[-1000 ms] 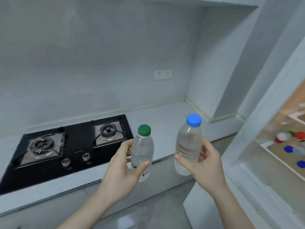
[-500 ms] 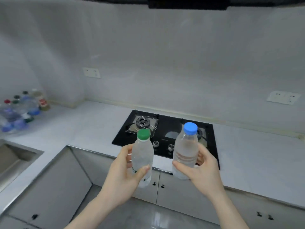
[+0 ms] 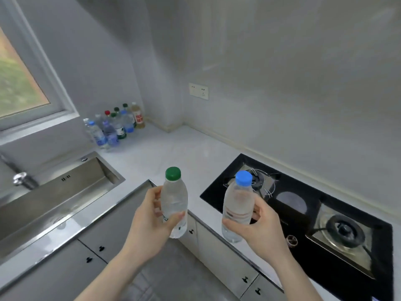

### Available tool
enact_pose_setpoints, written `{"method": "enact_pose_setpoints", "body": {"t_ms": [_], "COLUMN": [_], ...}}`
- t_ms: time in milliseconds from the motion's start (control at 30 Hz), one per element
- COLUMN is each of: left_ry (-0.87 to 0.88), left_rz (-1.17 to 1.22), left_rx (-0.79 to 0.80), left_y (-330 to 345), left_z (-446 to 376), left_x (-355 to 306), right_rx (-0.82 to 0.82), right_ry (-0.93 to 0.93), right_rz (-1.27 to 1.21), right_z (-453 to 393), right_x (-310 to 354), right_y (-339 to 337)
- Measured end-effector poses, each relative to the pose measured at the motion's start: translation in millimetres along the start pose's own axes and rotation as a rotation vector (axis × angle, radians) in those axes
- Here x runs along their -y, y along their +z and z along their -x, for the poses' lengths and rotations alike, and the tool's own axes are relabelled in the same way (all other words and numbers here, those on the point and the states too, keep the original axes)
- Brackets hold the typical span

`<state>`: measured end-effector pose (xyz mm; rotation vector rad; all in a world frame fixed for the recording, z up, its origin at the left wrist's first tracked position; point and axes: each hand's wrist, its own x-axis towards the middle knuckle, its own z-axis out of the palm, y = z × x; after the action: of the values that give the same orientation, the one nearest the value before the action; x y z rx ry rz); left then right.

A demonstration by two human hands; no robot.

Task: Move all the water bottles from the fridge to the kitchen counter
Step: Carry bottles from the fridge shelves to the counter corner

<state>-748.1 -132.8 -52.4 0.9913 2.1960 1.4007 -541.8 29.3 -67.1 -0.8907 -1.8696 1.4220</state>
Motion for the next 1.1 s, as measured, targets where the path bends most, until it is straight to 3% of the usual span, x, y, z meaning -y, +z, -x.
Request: {"method": "enact_pose_setpoints", "body": {"t_ms": [400,800,1100], "left_ry": [-0.173,-0.141,-0.169], "left_rz": [0.015,-0.022,-0.045], "left_rx": [-0.27,-0.238,-0.163], "left_y": [-73,-177,-214], "left_z": [-71,-209,-298], "left_x": [56,144,186], "right_rx": [0.339,0.298,0.235], "right_ry": [-0.118,-0.079,0.015], "right_rz": [0.079,0.157,0.171], "right_z": [-143,-254,-317], "right_x": [12,27,17], "right_y": [123,273,331]}}
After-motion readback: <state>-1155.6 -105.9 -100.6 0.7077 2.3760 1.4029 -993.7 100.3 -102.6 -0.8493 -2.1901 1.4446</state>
